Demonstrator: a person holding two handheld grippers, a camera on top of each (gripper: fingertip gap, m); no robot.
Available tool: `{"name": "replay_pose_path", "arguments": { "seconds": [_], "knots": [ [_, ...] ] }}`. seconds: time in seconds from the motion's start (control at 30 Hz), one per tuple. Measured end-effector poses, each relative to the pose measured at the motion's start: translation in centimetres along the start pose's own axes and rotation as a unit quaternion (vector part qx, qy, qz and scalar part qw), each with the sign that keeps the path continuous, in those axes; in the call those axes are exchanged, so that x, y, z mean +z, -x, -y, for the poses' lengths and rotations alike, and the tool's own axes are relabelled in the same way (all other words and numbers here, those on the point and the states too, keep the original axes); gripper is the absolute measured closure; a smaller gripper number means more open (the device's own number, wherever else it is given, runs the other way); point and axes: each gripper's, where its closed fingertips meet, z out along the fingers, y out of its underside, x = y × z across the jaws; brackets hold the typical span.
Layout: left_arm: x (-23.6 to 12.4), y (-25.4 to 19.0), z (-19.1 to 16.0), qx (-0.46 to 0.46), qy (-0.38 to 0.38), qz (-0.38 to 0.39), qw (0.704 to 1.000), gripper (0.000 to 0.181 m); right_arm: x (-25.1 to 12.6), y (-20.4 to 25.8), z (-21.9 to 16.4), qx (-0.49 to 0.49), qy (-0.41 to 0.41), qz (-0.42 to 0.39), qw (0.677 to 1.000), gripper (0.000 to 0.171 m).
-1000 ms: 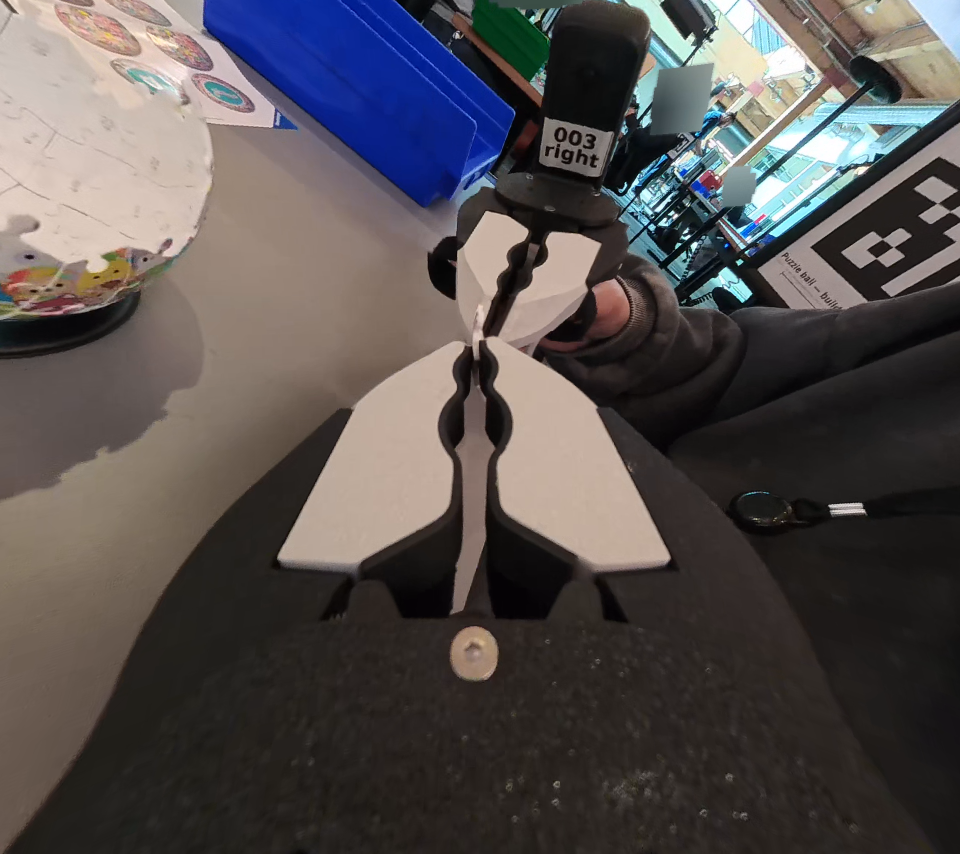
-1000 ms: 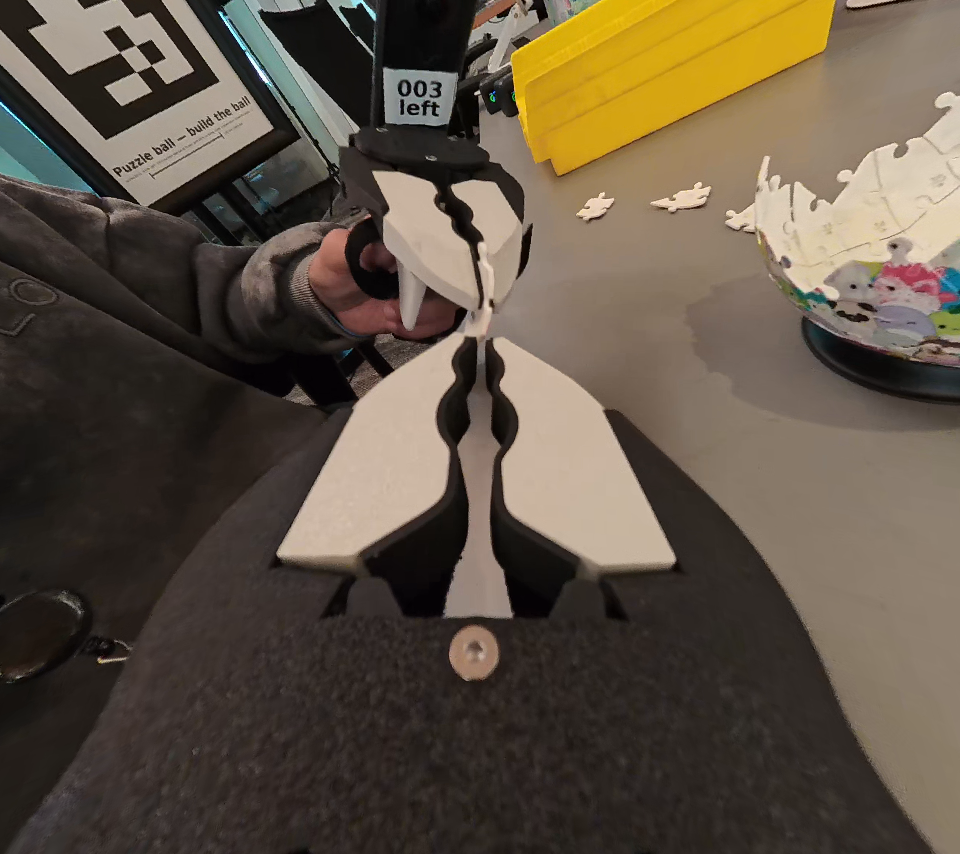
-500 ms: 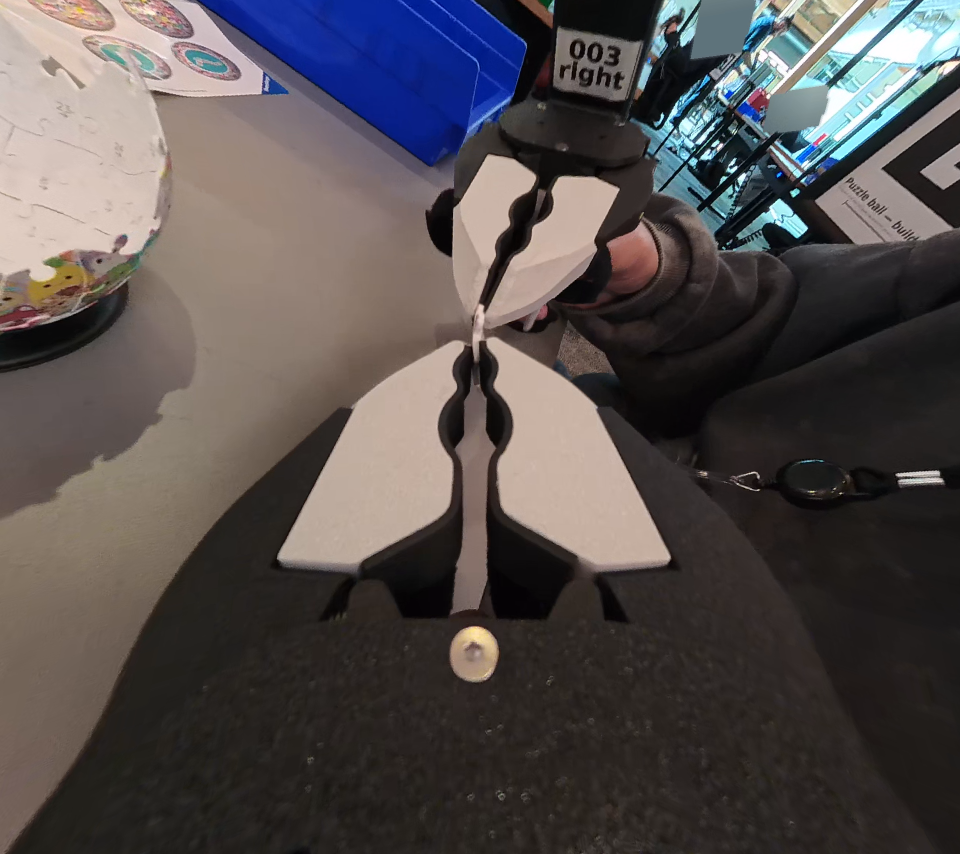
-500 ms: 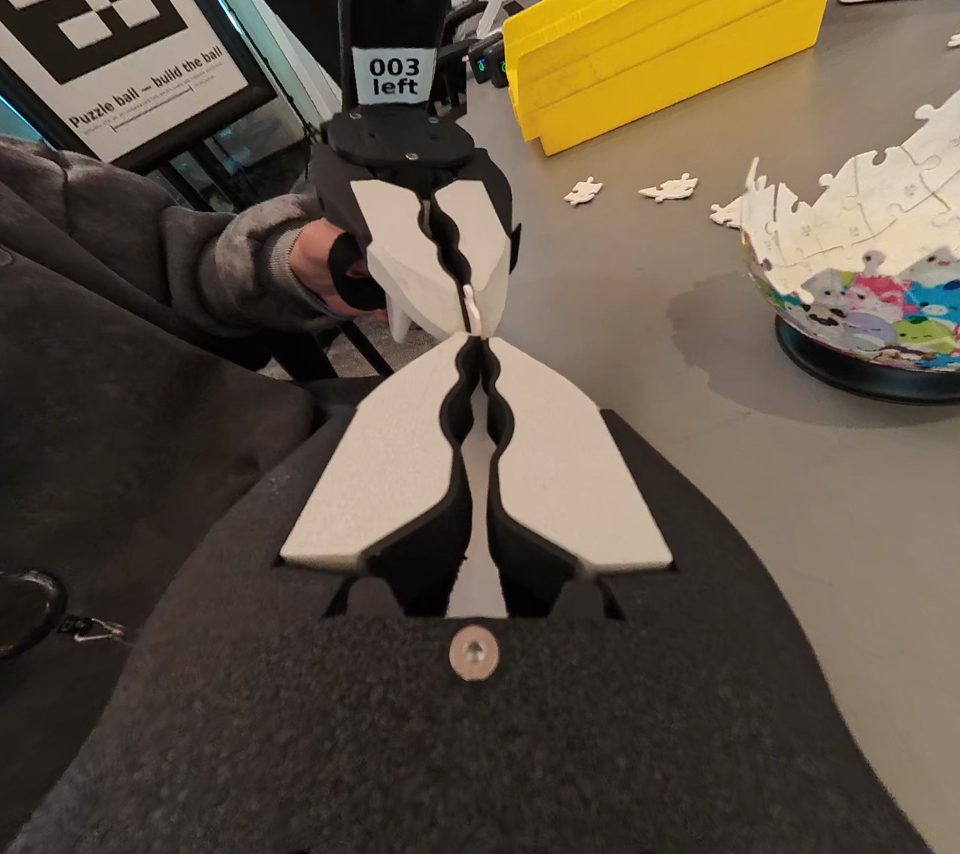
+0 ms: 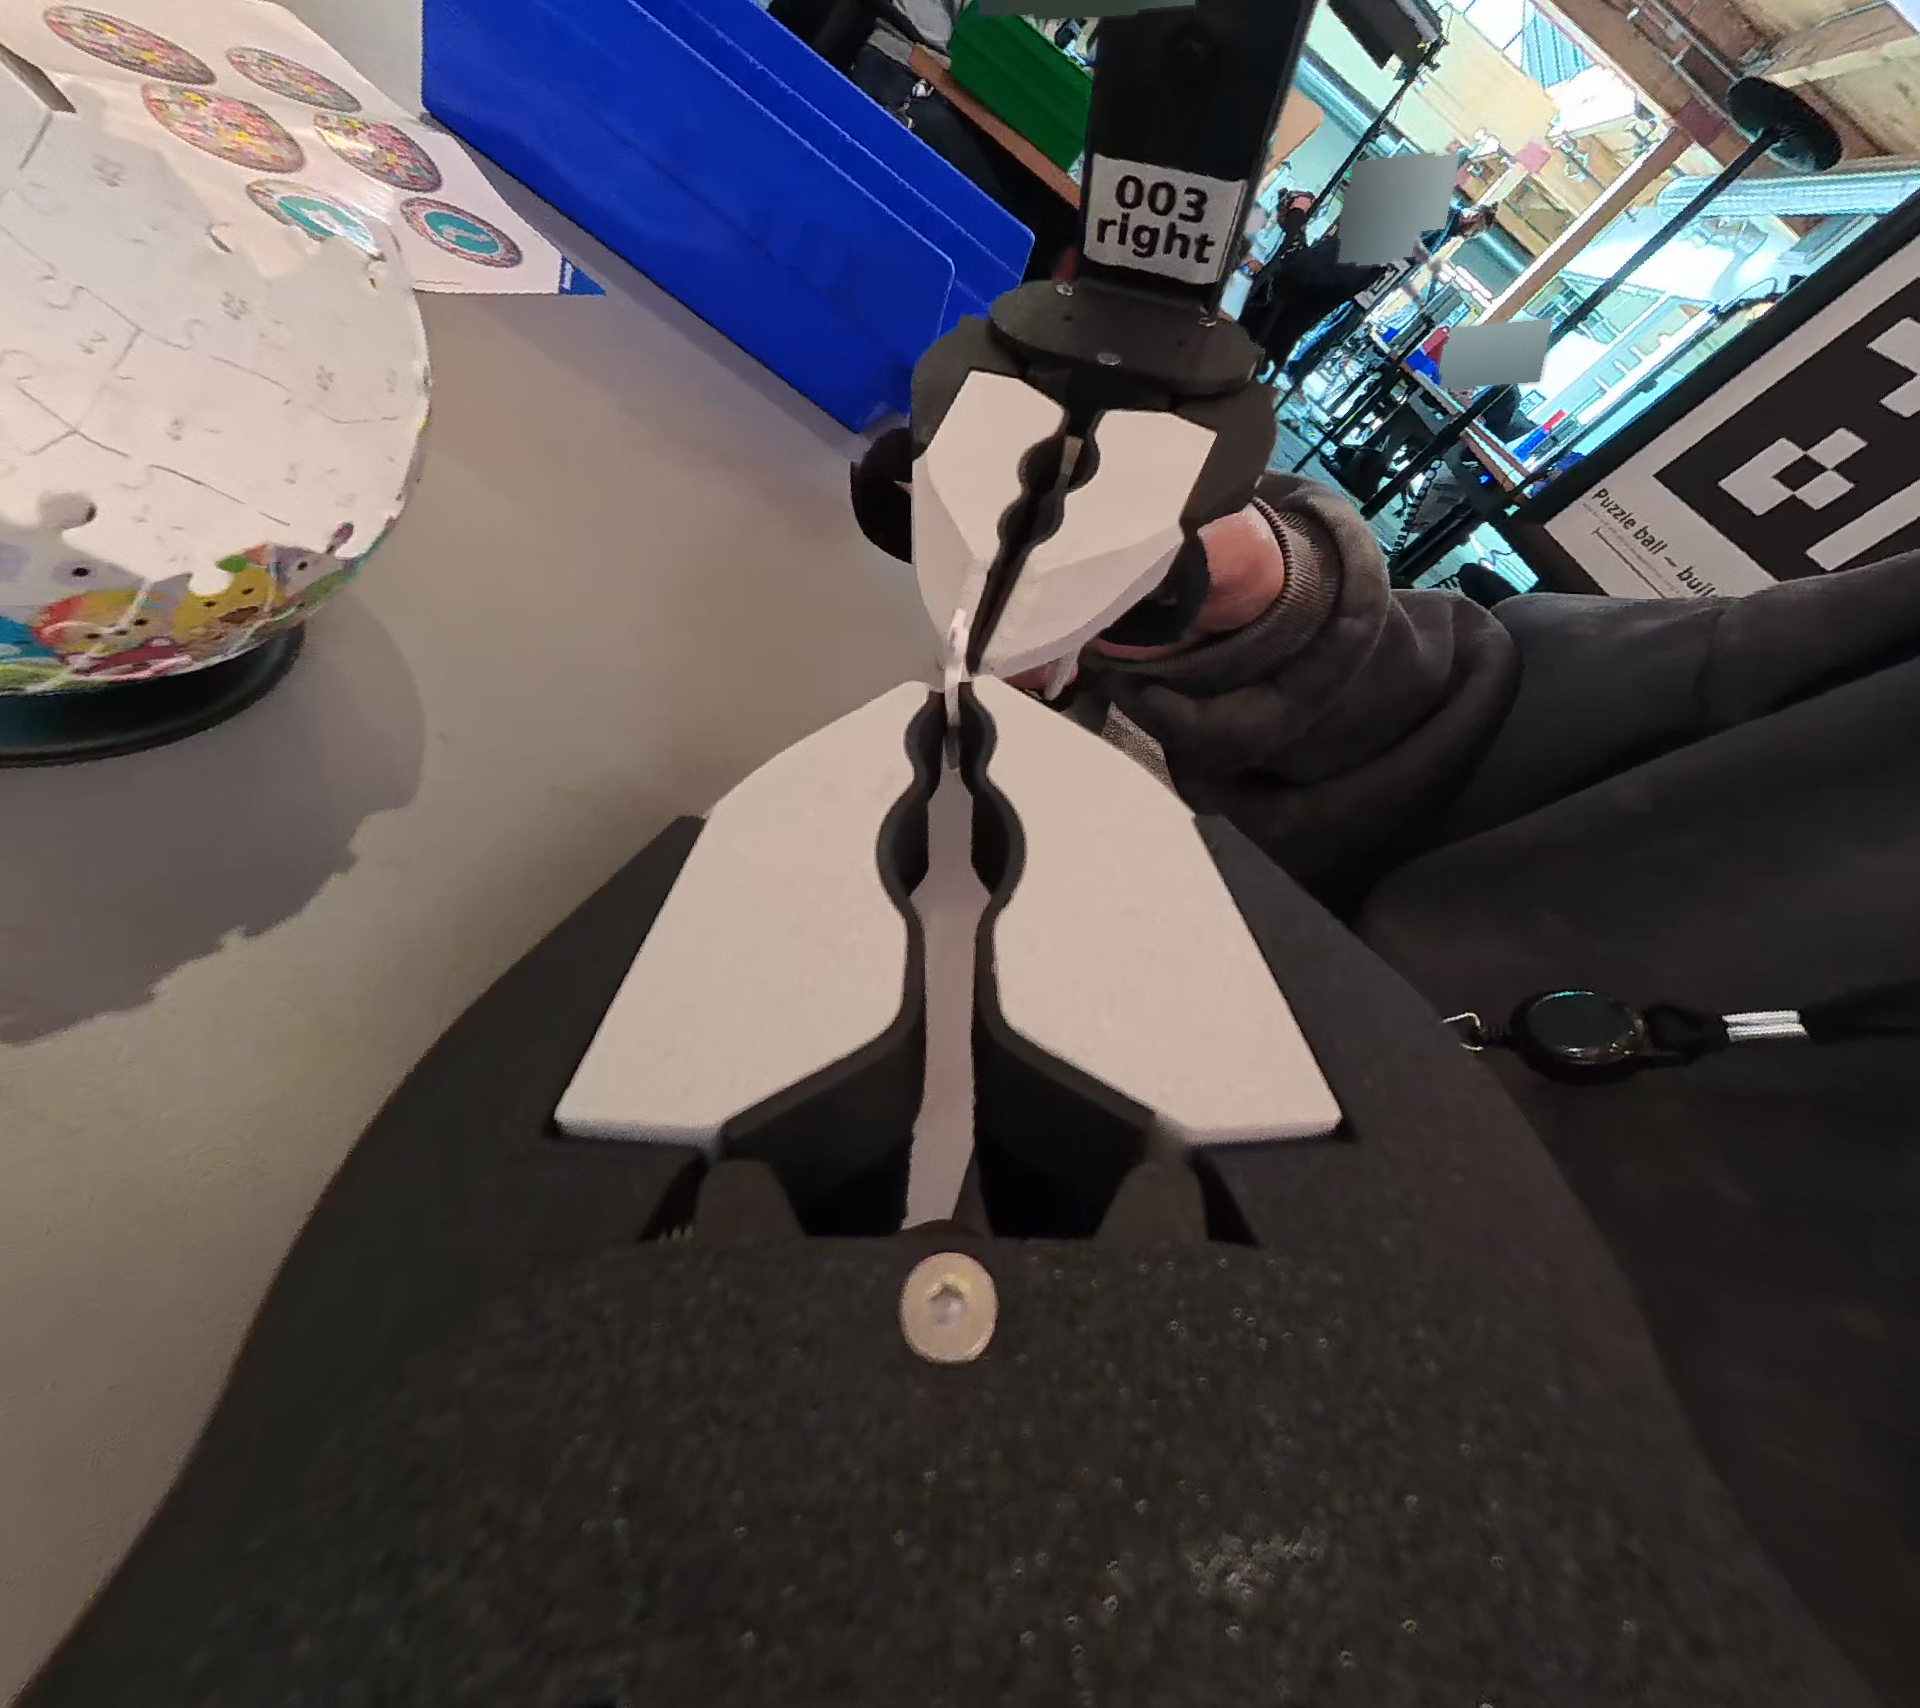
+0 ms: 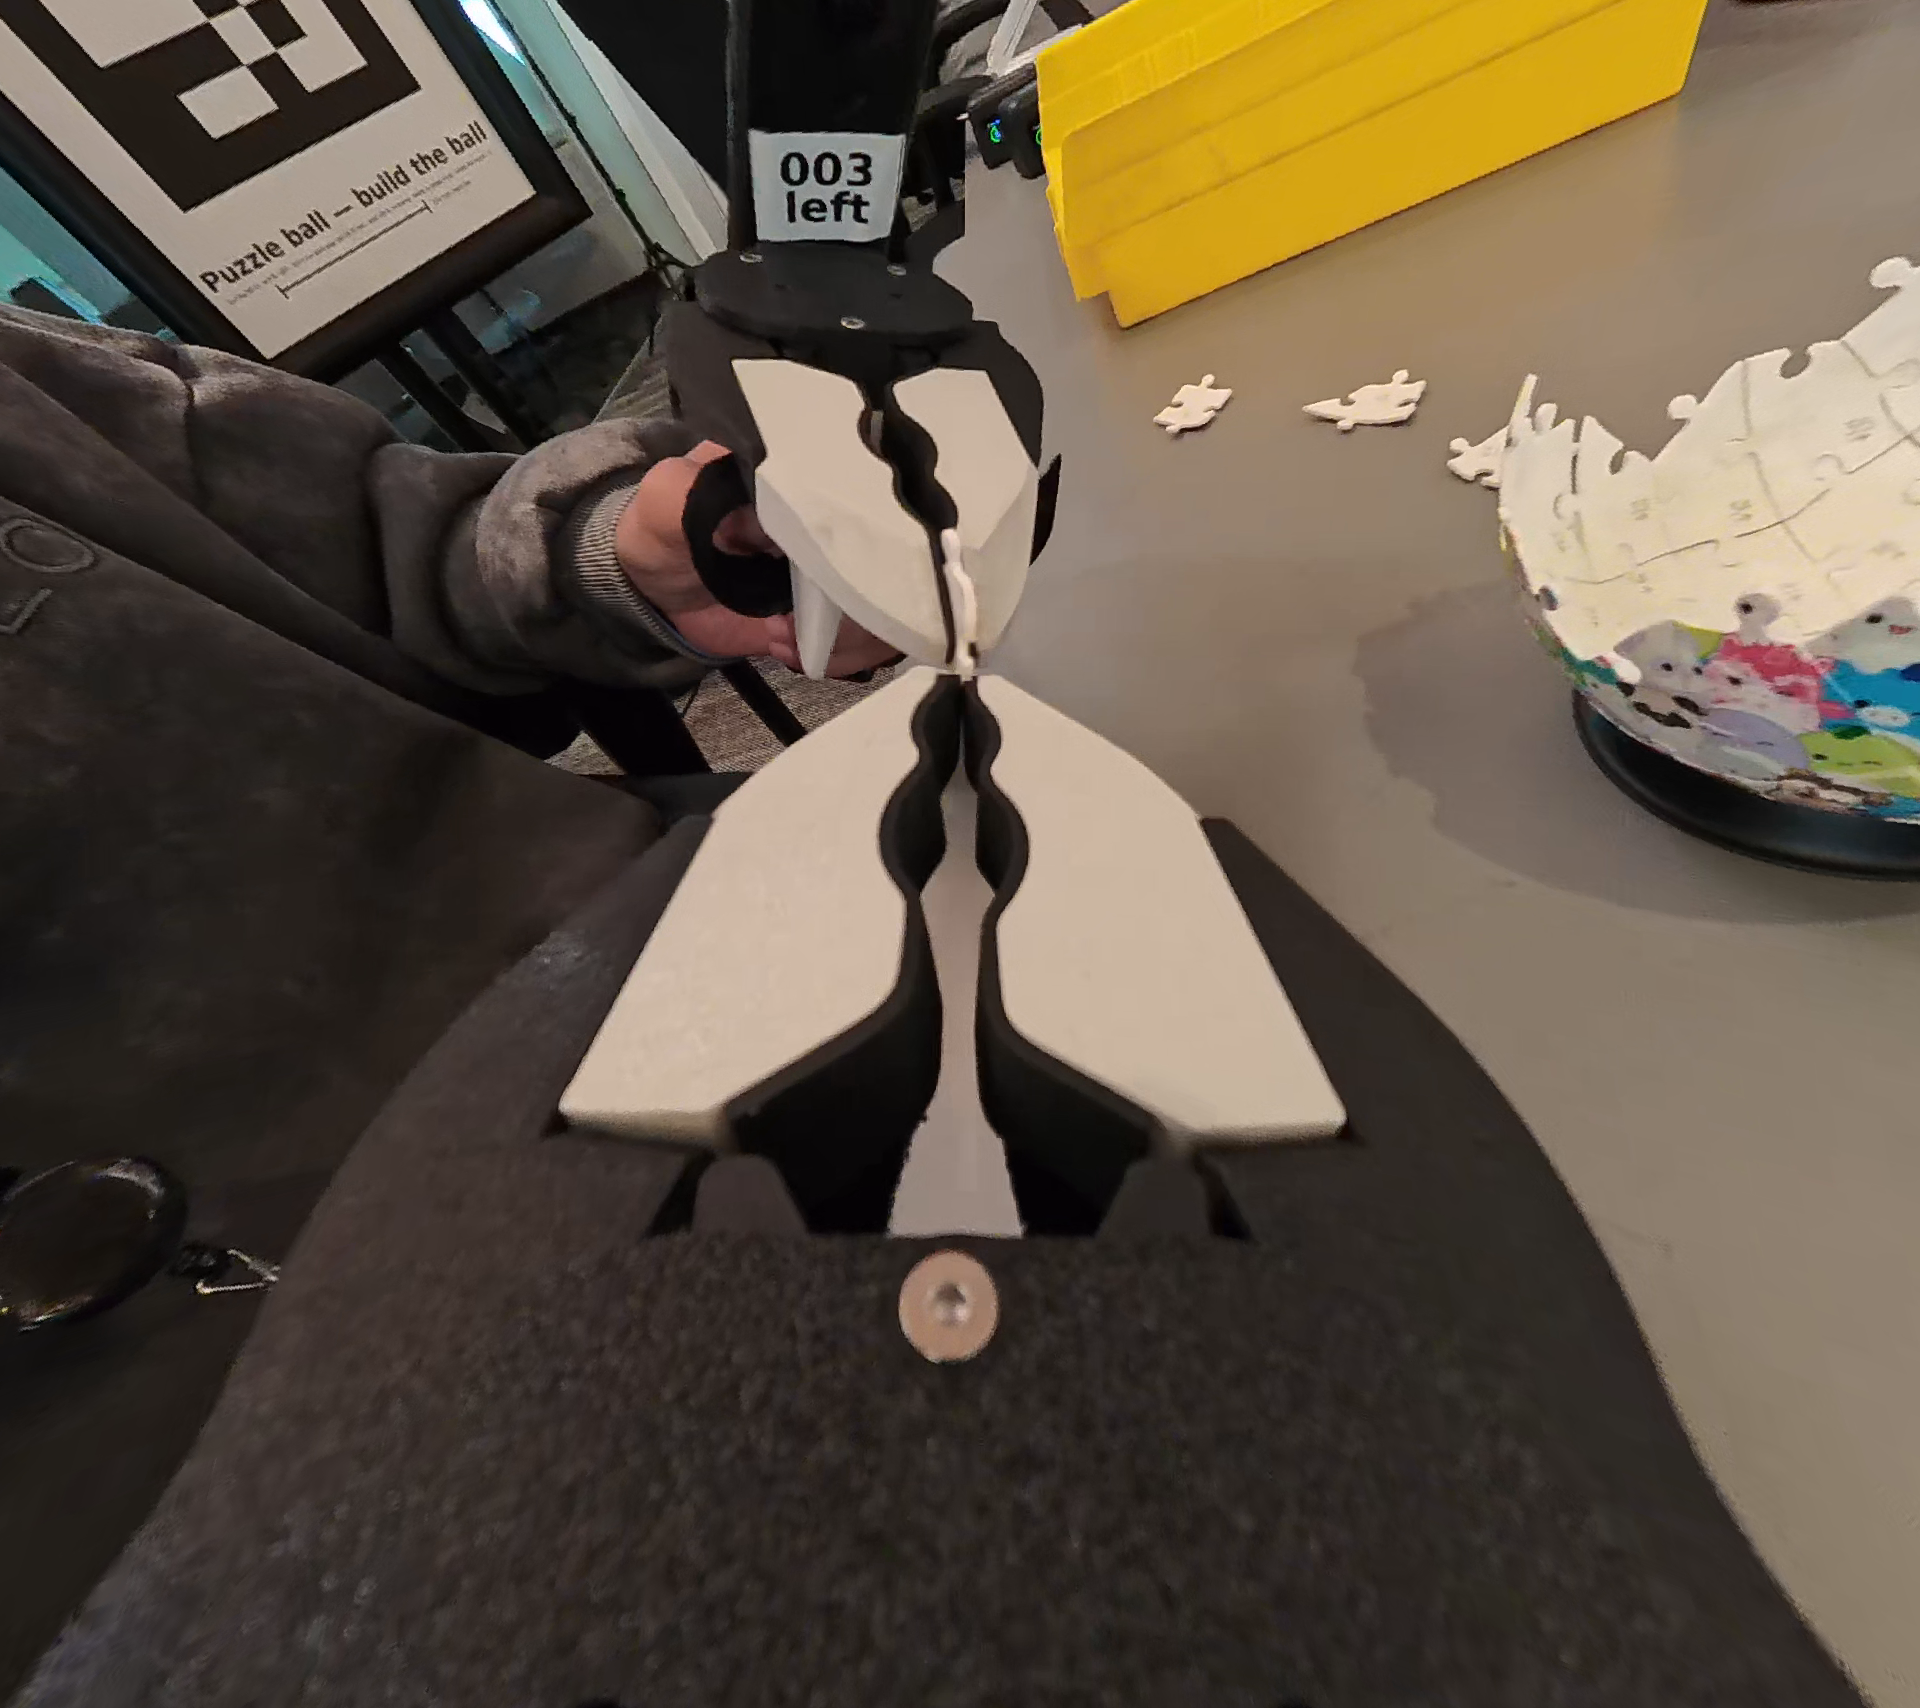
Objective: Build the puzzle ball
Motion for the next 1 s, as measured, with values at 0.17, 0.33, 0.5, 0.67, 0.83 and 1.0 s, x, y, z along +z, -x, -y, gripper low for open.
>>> {"name": "replay_pose_path", "arguments": {
  "seconds": [0.17,0.33,0.5,0.67,0.83,1.0],
  "knots": [
    [0.2,-0.1,-0.2,0.01,0.009,0.006,1.0,0.179,-0.1,-0.3,-0.3,0.002,0.005,-0.004,1.0,0.169],
    [0.3,0.0,-0.4,0.017,0.015,0.011,1.0,0.179,0.0,-0.1,-0.5,0.009,0.006,0.004,1.0,0.168],
    [0.3,-0.1,-0.4,0.021,0.014,0.012,1.0,0.179,0.1,0.1,-0.8,0.018,0.012,0.014,1.0,0.164],
    [0.5,-0.3,-0.7,0.026,0.023,0.011,0.999,0.179,0.3,0.3,-1.0,-0.001,0.02,0.01,1.0,0.168],
    [0.8,-0.1,-1.1,0.041,0.036,0.025,0.998,0.179,0.2,0.0,-1.4,-0.01,0.037,0.002,0.999,0.169],
    [0.6,0.2,-1.1,0.052,0.039,0.037,0.997,0.179,-0.2,-0.3,-0.7,-0.054,0.068,-0.011,0.996,0.169]
  ]
}}
